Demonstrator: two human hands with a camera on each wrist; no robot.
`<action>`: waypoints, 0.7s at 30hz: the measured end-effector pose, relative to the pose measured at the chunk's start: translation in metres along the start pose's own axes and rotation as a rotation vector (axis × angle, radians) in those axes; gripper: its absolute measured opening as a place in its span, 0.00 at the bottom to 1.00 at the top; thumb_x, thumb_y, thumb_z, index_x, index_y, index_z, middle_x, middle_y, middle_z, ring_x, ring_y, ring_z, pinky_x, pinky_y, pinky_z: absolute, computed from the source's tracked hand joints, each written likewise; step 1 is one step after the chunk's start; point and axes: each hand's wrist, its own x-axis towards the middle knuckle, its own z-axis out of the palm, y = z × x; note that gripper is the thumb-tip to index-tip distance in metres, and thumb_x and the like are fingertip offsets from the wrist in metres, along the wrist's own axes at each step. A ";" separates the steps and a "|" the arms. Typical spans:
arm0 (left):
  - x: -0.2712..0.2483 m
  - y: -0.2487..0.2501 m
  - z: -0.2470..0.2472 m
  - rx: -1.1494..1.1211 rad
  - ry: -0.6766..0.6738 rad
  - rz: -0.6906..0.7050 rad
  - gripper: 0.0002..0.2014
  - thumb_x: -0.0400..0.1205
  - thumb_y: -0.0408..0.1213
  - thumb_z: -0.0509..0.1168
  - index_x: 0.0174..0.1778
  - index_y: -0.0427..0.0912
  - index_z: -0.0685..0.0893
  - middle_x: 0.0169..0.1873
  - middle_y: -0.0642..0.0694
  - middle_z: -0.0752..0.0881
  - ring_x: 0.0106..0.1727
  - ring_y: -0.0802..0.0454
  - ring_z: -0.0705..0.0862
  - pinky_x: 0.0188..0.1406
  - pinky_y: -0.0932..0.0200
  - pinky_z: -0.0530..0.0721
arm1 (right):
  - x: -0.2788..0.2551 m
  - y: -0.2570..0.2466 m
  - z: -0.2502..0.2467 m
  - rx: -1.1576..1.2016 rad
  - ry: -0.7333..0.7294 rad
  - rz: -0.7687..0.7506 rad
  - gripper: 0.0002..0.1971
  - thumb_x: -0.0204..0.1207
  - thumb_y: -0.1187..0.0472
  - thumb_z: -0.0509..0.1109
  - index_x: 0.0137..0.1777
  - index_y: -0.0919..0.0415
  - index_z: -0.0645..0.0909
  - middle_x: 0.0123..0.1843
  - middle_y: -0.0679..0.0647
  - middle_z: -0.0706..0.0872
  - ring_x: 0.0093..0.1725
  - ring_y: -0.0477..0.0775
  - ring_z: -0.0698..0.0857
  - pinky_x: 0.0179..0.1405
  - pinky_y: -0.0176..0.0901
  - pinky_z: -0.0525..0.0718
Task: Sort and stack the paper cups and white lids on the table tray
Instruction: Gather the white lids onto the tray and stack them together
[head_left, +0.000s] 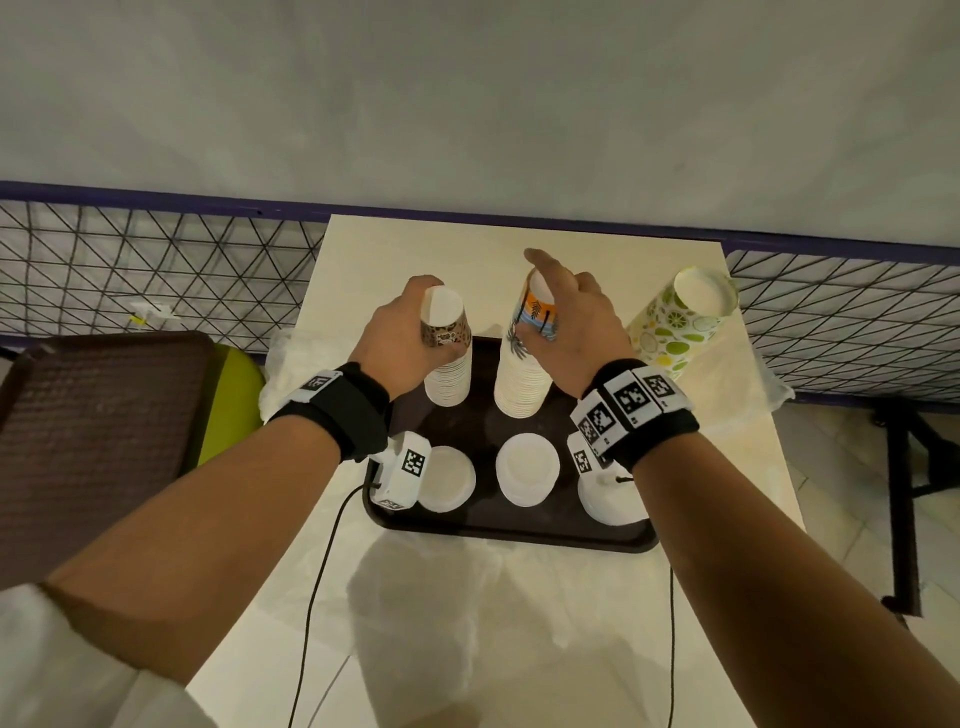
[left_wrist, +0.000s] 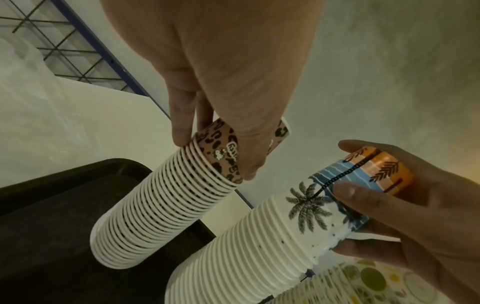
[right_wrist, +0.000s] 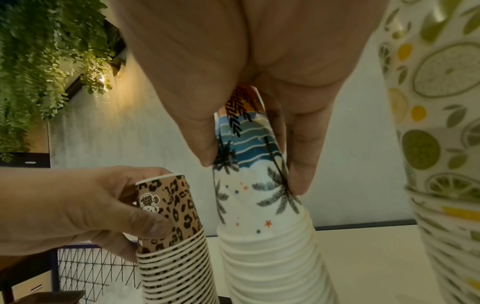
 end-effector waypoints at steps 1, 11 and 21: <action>0.000 -0.001 0.000 0.006 -0.005 0.003 0.39 0.75 0.43 0.82 0.79 0.50 0.69 0.66 0.42 0.86 0.63 0.41 0.86 0.64 0.44 0.87 | 0.000 0.000 0.001 0.012 0.011 -0.003 0.41 0.79 0.59 0.75 0.86 0.39 0.59 0.69 0.57 0.74 0.66 0.60 0.81 0.62 0.45 0.81; -0.001 0.024 -0.013 0.133 -0.021 0.053 0.60 0.64 0.59 0.85 0.88 0.56 0.57 0.76 0.41 0.74 0.75 0.39 0.73 0.75 0.40 0.77 | -0.010 -0.014 -0.027 -0.106 0.026 -0.028 0.44 0.76 0.45 0.76 0.86 0.39 0.54 0.80 0.58 0.63 0.71 0.65 0.79 0.67 0.59 0.85; 0.009 0.113 0.003 0.160 -0.132 0.304 0.60 0.68 0.54 0.85 0.89 0.66 0.52 0.82 0.45 0.69 0.79 0.46 0.73 0.75 0.50 0.78 | -0.042 0.053 -0.104 -0.064 0.233 0.147 0.37 0.68 0.41 0.73 0.79 0.37 0.69 0.76 0.60 0.68 0.72 0.66 0.75 0.71 0.58 0.79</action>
